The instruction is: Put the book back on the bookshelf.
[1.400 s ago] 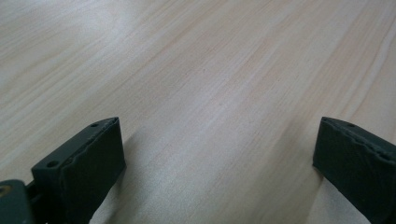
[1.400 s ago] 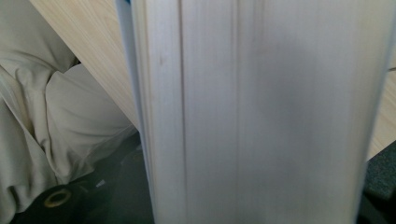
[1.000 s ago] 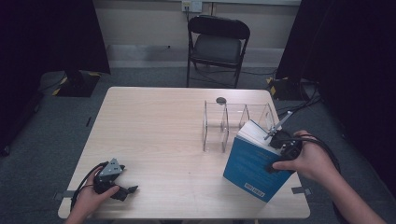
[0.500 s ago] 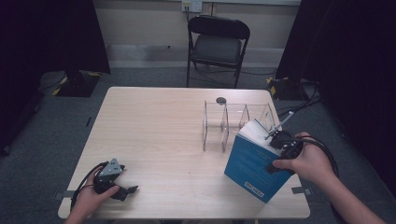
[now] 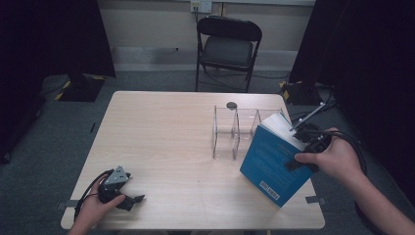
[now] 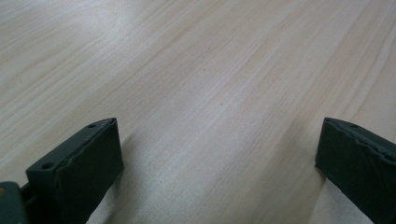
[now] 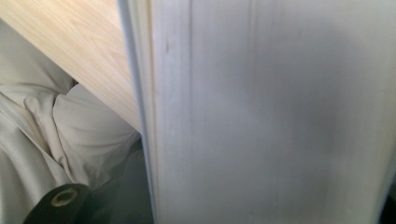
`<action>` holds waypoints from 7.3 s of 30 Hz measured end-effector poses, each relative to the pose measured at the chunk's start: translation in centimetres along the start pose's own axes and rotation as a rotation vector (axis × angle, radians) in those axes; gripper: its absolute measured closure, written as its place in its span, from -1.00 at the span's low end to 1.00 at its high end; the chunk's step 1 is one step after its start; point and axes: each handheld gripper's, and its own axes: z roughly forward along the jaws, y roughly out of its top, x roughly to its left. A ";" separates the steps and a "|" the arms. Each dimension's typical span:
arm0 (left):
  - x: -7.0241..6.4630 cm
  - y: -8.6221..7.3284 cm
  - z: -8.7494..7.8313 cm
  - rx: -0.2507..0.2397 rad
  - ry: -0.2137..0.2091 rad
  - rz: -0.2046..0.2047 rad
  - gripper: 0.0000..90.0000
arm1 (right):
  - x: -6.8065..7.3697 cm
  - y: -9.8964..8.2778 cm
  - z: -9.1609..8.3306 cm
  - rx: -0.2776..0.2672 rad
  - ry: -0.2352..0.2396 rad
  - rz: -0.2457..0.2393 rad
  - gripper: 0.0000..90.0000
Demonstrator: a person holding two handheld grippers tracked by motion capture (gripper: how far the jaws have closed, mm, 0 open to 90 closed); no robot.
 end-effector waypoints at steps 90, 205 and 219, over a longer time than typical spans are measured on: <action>0.0 0.0 0.0 0.002 -0.001 0.003 -1.00 | -6.7 4.9 -0.5 0.005 -0.120 0.283 0.37; 0.0 -0.1 -0.1 -0.006 -0.009 0.007 -1.00 | -8.1 9.7 3.9 -0.075 -0.163 0.470 0.32; 0.1 -0.1 -0.1 -0.006 -0.011 0.009 -1.00 | -8.1 9.4 2.5 -0.067 -0.148 0.467 0.06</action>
